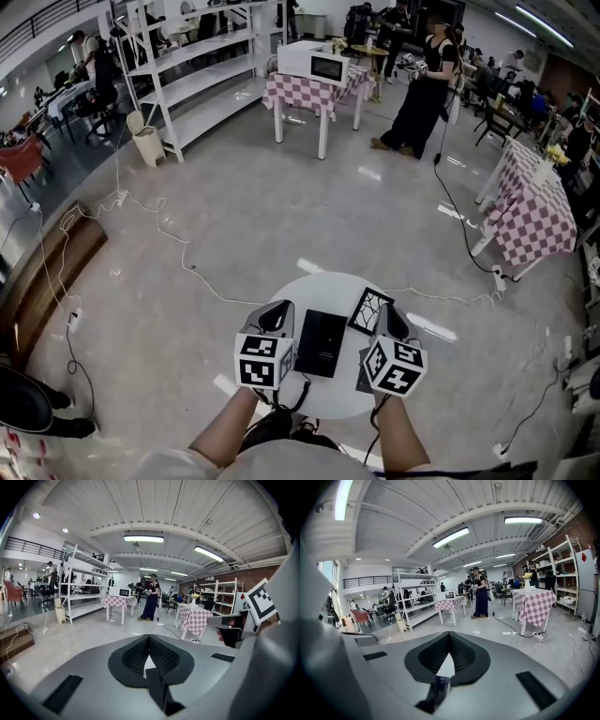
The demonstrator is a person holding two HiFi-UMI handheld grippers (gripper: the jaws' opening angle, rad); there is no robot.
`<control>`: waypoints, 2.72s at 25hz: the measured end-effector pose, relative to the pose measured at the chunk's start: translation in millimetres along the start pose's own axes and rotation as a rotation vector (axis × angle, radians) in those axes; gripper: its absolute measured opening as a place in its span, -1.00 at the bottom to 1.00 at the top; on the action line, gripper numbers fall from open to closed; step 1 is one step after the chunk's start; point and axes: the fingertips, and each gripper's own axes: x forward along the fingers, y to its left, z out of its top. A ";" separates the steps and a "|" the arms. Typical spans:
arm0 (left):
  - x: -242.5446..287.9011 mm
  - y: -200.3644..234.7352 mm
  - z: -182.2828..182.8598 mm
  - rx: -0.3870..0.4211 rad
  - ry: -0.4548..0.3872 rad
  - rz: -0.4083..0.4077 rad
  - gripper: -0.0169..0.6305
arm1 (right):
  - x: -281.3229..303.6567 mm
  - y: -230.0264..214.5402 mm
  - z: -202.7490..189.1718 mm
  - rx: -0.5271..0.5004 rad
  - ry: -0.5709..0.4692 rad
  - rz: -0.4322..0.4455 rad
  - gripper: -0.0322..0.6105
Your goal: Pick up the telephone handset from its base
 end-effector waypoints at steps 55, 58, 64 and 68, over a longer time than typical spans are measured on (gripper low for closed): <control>34.2 -12.5 -177.1 -0.124 0.393 -0.170 -0.57 | -9.3 -32.9 -167.6 0.043 0.324 -0.136 -0.83; 36.4 -19.3 -183.4 -0.138 0.425 -0.212 -0.41 | -10.2 -35.0 -169.0 0.048 0.329 -0.143 -0.83; 42.0 -30.0 -196.5 -0.161 0.474 -0.279 -0.23 | -12.9 -38.0 -175.8 0.056 0.341 -0.159 -0.83; 48.1 -34.3 -205.6 -0.176 0.501 -0.301 -0.15 | -16.8 -41.2 -181.1 0.060 0.348 -0.169 -0.83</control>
